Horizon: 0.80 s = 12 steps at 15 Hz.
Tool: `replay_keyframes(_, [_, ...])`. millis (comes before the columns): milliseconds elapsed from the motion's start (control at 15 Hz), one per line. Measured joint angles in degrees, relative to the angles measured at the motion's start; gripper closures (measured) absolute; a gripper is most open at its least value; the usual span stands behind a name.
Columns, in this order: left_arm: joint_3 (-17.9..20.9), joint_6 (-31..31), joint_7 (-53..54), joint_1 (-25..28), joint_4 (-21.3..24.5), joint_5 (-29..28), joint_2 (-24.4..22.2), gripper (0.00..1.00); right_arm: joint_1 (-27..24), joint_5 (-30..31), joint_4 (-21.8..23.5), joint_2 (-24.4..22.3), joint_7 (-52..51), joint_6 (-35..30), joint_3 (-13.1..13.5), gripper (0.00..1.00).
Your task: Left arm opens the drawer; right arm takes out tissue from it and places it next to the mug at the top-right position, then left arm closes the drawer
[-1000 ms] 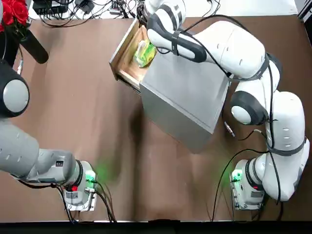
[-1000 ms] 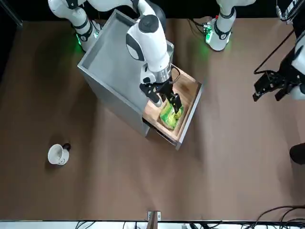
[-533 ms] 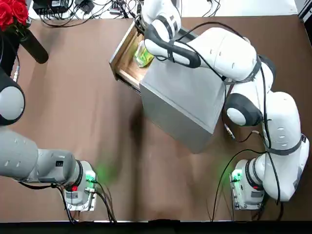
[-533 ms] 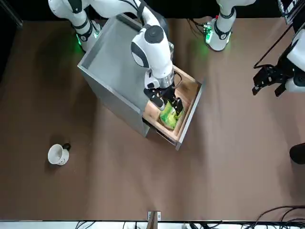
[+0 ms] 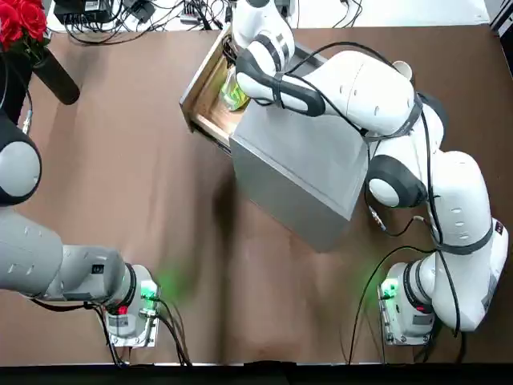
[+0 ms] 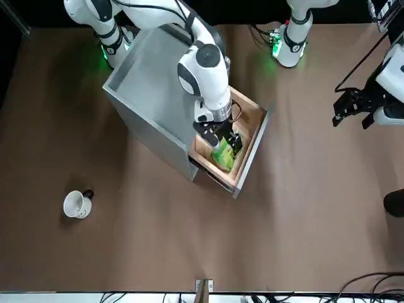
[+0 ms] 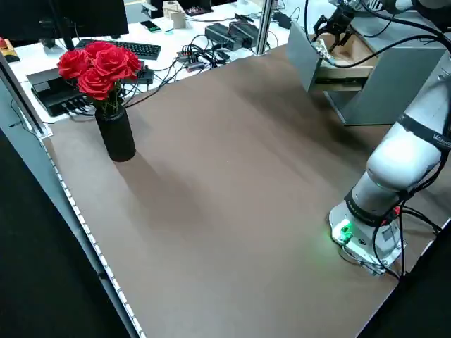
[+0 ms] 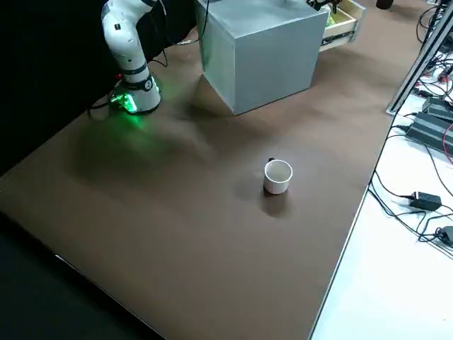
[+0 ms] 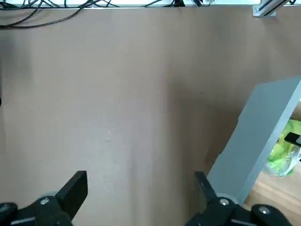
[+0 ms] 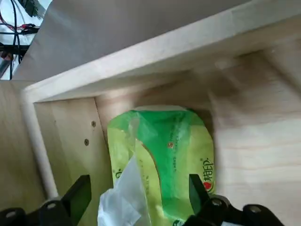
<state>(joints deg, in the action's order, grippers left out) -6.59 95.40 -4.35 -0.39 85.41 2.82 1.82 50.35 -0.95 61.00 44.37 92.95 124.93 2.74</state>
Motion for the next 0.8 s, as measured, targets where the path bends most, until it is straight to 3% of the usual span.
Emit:
replay_keyframes(200, [-0.1, 0.0, 0.0, -0.1, 0.0, 0.0, 0.0, 0.00, 0.1, 0.7, 0.0, 0.5, 0.0, 0.0, 0.0, 0.25])
replay_keyframes(667, [-0.5, 0.0, 0.0, -0.6, 0.2, 0.0, 0.1, 0.00, 0.8, 1.4, 0.0, 1.6, 0.0, 0.0, 0.0, 0.33])
replay_keyframes(800, [-0.5, 0.0, 0.0, -0.6, 0.2, 0.0, 0.2, 0.00, 0.8, 1.4, -0.1, 1.6, 0.4, 0.0, 0.0, 0.48])
